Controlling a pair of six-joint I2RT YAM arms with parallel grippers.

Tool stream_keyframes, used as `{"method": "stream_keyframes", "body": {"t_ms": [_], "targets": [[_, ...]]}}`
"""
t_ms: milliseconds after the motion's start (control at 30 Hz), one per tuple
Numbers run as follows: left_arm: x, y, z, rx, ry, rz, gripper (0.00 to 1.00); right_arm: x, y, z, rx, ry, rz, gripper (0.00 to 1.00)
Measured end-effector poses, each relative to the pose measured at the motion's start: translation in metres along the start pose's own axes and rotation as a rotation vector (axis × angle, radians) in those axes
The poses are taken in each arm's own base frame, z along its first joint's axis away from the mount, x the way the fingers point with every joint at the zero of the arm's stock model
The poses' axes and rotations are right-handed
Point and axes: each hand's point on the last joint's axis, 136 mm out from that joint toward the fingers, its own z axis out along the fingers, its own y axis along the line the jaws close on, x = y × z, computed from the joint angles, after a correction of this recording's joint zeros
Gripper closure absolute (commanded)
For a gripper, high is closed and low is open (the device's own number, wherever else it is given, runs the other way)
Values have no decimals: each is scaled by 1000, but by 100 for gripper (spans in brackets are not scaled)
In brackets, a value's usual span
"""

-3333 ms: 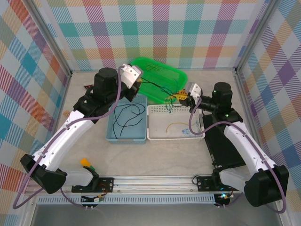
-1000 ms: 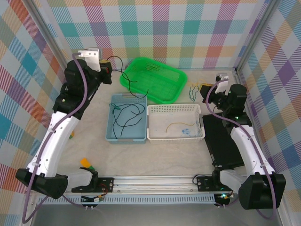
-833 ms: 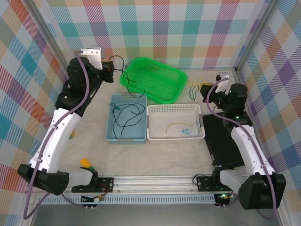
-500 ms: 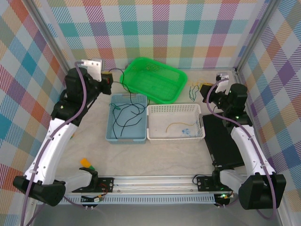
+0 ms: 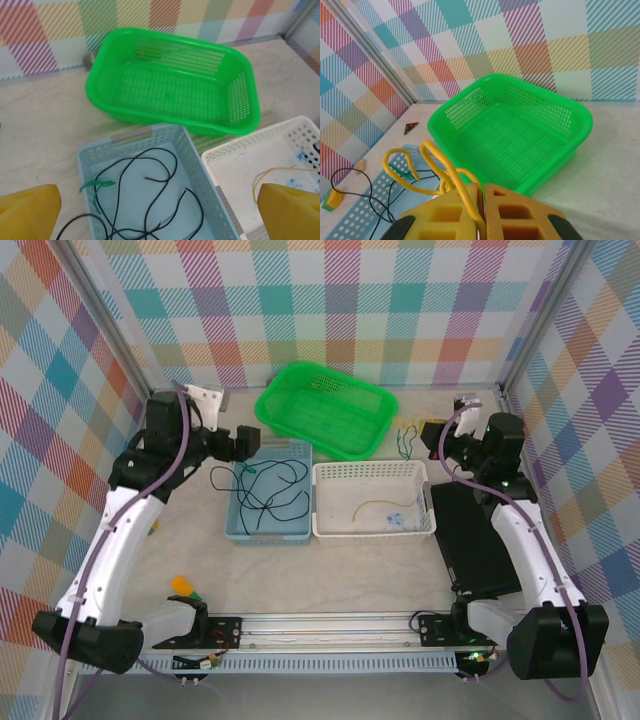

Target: Untangle the cables

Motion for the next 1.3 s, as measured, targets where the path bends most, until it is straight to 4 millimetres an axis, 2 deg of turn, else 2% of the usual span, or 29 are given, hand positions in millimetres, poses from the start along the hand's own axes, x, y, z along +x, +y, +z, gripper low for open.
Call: {"method": "stream_keyframes", "body": {"t_ms": [100, 200, 333, 500, 633, 733, 800, 900, 1100, 1200, 1300], "targets": [[4, 19, 12, -60, 66, -94, 1, 1, 0, -1, 7, 17, 5, 100], [20, 40, 25, -120, 147, -191, 1, 1, 0, -1, 16, 41, 23, 100], [40, 68, 32, -188, 220, -322, 5, -7, -7, 3, 60, 68, 68, 100], [58, 110, 39, -247, 269, -532, 12, -19, -34, 20, 178, 146, 151, 100], [77, 130, 55, -240, 323, -649, 17, -22, -73, 45, 289, 223, 243, 100], [91, 132, 72, -214, 378, -696, 20, -5, -116, 56, 383, 291, 368, 100], [100, 132, 84, -192, 405, -715, 20, 12, -146, 61, 447, 337, 454, 100], [111, 133, 94, -177, 431, -735, 23, 37, -181, 68, 532, 402, 539, 100], [126, 140, 107, -169, 459, -794, 29, 79, -227, 83, 676, 504, 592, 100], [132, 137, 112, -152, 468, -831, 34, 98, -240, 84, 724, 541, 602, 100], [132, 135, 115, -136, 467, -857, 35, 109, -250, 84, 756, 560, 616, 100]]}}
